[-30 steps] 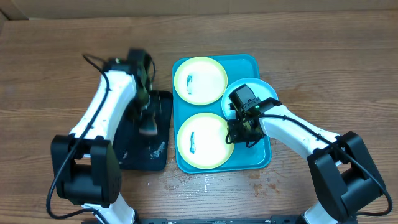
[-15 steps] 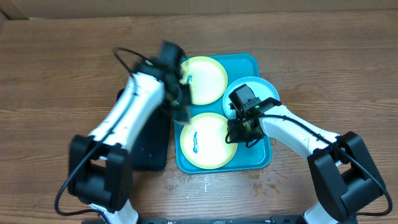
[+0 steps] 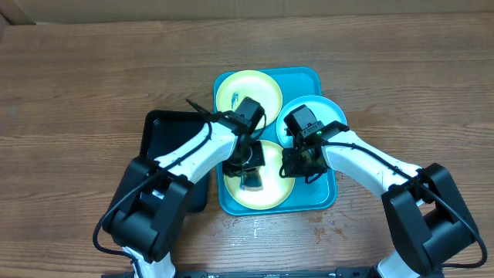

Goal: Clean dirty plates on tray and stack at the side
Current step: 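Scrub the lower yellow plate with the sponge in the left gripper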

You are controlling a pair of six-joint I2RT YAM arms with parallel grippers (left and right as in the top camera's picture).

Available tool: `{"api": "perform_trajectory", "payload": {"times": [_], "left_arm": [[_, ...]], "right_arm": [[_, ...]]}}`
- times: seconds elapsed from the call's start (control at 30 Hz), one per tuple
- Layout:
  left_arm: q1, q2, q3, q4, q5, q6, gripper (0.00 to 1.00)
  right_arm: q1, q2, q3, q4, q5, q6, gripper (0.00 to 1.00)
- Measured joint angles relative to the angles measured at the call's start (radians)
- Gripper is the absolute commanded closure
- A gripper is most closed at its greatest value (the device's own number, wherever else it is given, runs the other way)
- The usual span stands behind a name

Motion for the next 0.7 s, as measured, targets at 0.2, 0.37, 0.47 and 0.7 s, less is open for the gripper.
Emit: {"api": "perform_trajectory", "payload": {"times": [0.2,0.37,0.47,0.7], "left_arm": [[0.052,0.000,0.006,-0.069,-0.092,0.026,0.96],[0.053,0.002,0.006,0.000,-0.063,0.086,0.96],[0.047,0.018,0.007,0.085,0.025,0.104,0.96],[0.024,0.088,0.035,0.137,0.251,0.114,0.96]], "right_arm": [[0.000,0.000,0.000,0.001,-0.001,0.001,0.96],[0.000,0.000,0.000,0.000,0.003,0.006,0.96],[0.000,0.000,0.000,-0.002,0.006,0.007,0.96],[-0.002,0.000,0.000,-0.016,0.017,0.008,0.96]]}}
